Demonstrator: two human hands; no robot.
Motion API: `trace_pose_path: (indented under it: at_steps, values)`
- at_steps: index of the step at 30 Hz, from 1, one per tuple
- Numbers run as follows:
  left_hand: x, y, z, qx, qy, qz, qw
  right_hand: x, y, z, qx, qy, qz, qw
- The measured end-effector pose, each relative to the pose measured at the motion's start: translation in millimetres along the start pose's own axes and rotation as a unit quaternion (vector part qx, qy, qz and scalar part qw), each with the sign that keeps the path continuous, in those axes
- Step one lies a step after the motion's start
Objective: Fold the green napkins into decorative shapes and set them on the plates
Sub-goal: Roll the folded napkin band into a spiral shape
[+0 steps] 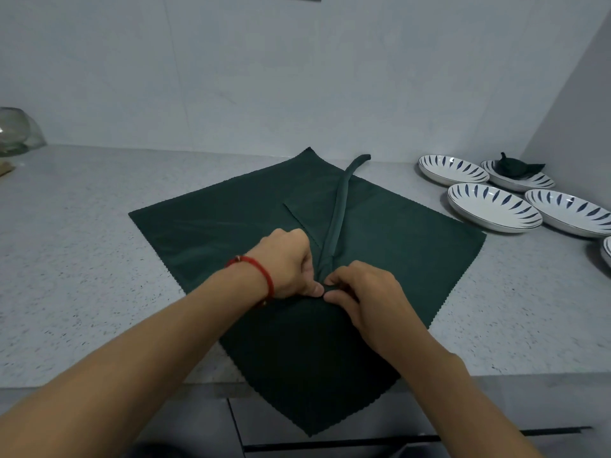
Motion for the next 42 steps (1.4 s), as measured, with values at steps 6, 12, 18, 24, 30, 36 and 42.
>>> trace_pose_path:
  at_steps: [6,12,18,24,30,36,42]
  values:
    - [12,-6,-3,0.034,-0.061,0.027,0.997,-5,-1,4,0.014,0.021,0.004,1.0]
    - [-14,-11,7,0.023,0.112,-0.012,0.993,-4,4,4,0.01,0.035,-0.03,0.999]
    - [-10,-10,4,0.048,-0.012,0.046,0.998,-10,0,19,0.037,0.068,-0.016,0.997]
    - [-5,-6,10,0.042,-0.057,0.004,0.997,-14,-3,20,0.067,0.052,0.043,0.996]
    - [-23,-8,20,0.005,0.093,-0.095,0.991,-7,0,21,0.046,0.053,-0.028,0.997]
    - [-3,-6,15,0.034,-0.105,-0.027,0.994,-10,-10,33,0.062,0.053,0.03,0.996]
    - [-16,-7,20,0.015,-0.029,-0.054,0.998,-11,-8,33,0.055,0.063,0.017,0.996]
Point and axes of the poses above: each hand's wrist, its own z-axis towards the middle knuckle, its own x-axis out of the palm, y = z × x, the point moved 2 cm from there along z, towards the middle knuckle, and after that the axes turned 14 degrees about y, right-handed, at the moved point
